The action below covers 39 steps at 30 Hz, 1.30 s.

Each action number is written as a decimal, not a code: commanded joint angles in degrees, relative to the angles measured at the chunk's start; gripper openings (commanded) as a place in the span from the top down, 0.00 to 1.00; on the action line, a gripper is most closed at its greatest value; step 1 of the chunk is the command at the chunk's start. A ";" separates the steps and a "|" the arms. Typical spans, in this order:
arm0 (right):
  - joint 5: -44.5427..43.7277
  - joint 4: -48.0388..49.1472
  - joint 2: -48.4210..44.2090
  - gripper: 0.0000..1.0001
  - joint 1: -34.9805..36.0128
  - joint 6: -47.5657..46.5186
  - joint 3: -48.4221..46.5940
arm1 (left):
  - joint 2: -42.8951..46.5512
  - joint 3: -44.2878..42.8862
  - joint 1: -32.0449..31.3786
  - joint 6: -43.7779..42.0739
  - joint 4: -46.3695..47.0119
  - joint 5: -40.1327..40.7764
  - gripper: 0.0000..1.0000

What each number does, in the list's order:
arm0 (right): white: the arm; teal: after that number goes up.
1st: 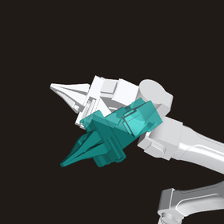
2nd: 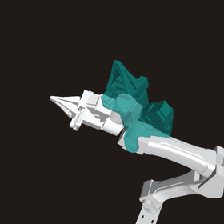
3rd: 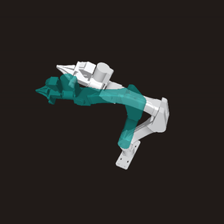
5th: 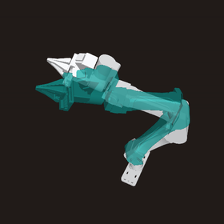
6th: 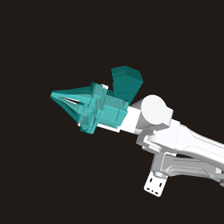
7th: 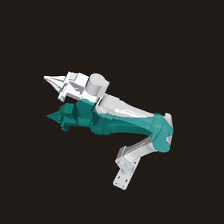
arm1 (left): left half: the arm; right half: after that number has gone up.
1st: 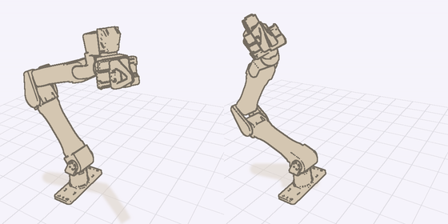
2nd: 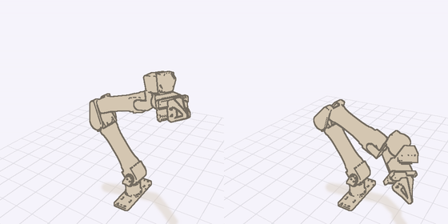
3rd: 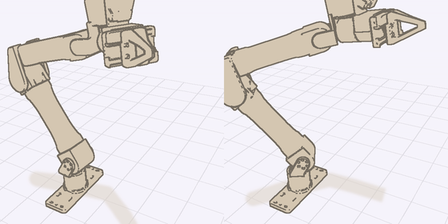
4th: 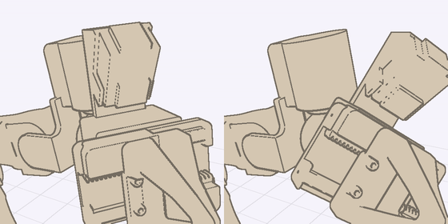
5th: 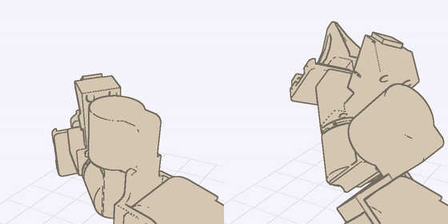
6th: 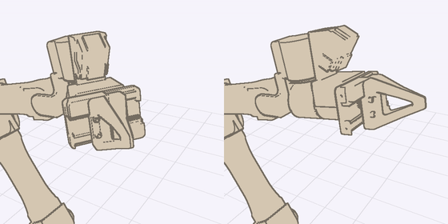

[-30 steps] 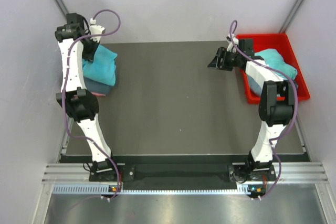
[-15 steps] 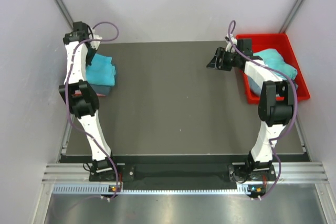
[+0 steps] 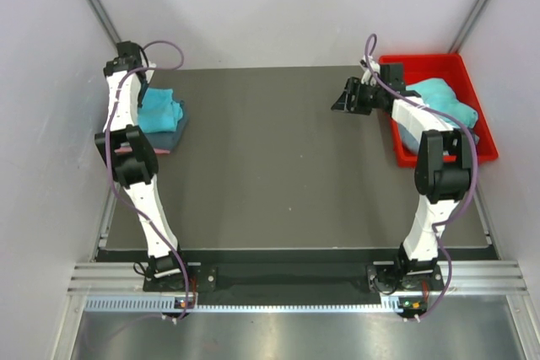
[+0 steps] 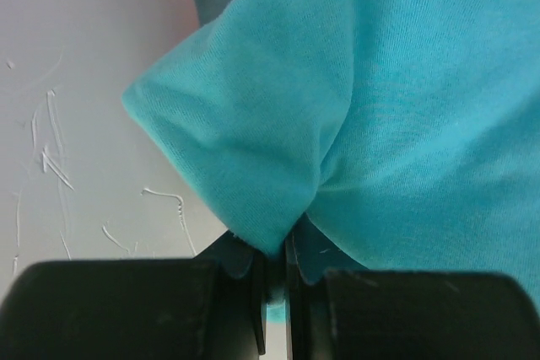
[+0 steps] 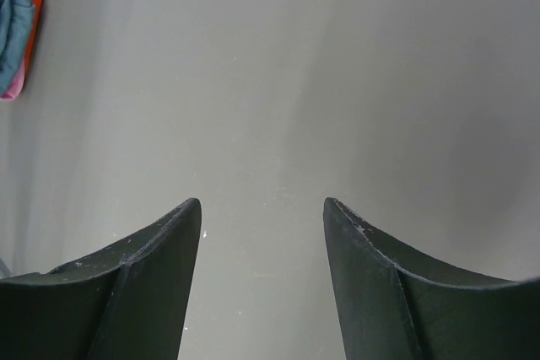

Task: Fold and stack the t-shirts
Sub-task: Neatly place the folded tshirt to the corner

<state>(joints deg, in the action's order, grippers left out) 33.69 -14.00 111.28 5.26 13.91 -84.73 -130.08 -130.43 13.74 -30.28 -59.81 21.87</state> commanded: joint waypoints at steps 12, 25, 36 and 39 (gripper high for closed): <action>0.23 2.40 0.95 0.40 1.42 -0.90 -2.72 | 1.23 4.13 1.20 -0.22 9.97 8.10 1.00; -1.35 1.17 0.43 0.40 3.18 -3.63 -2.11 | 11.68 3.08 -4.57 8.23 25.51 8.63 0.28; -15.92 -1.73 -4.84 0.30 3.71 -10.22 -10.72 | 19.43 11.34 -13.47 35.61 24.49 -17.35 0.22; -24.16 -2.42 -7.92 0.22 5.02 -12.94 -9.23 | 18.55 12.31 -16.19 41.44 24.22 -25.46 0.16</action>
<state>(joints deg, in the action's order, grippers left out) 18.63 -16.38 109.19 8.49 5.34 -92.05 -111.70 -119.96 -2.63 -1.67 -34.68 8.10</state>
